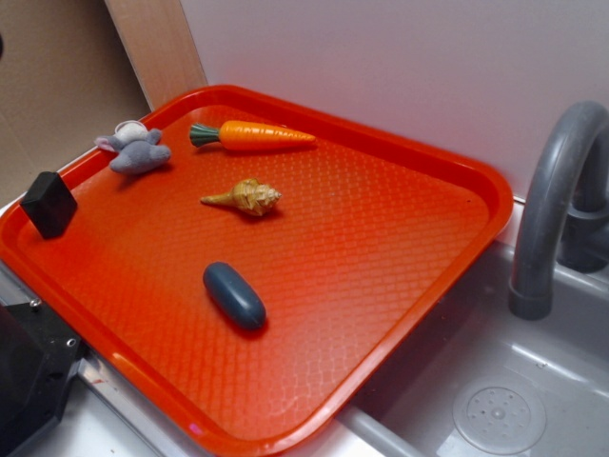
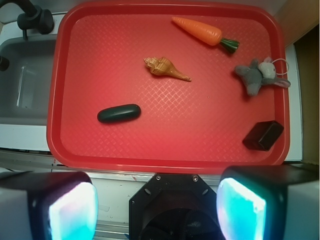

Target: Grab the black box.

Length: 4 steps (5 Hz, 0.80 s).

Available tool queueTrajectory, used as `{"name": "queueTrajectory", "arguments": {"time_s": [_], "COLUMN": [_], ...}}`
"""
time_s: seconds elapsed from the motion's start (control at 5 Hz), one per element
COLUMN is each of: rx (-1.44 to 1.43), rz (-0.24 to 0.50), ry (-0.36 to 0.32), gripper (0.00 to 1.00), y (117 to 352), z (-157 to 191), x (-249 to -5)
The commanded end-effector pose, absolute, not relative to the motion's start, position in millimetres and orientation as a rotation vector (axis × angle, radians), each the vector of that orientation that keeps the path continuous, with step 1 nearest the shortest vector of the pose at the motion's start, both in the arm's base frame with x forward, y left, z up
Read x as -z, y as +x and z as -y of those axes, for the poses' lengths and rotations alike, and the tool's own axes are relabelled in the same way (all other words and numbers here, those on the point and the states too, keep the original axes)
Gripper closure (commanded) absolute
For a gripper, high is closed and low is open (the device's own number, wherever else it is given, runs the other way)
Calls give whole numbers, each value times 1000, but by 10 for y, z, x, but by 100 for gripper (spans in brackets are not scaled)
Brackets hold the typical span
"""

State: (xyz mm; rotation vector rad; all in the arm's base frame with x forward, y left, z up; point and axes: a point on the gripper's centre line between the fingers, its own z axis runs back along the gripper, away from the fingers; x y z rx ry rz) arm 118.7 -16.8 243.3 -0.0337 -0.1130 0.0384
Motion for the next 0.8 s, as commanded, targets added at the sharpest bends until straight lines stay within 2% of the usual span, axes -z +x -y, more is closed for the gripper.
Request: {"name": "queueTrajectory", "arguments": {"time_s": [0.0, 0.2, 0.4, 0.6], "rx": [-38, -234, -409, -553], "rz": [113, 100, 92, 98], "ry": [-34, 73, 103, 89], "gripper": [0, 0, 0, 0], "y": [1187, 1462, 1366, 1197], "z": [168, -333, -820, -1235], "x": [-2433, -1933, -1724, -1654]}}
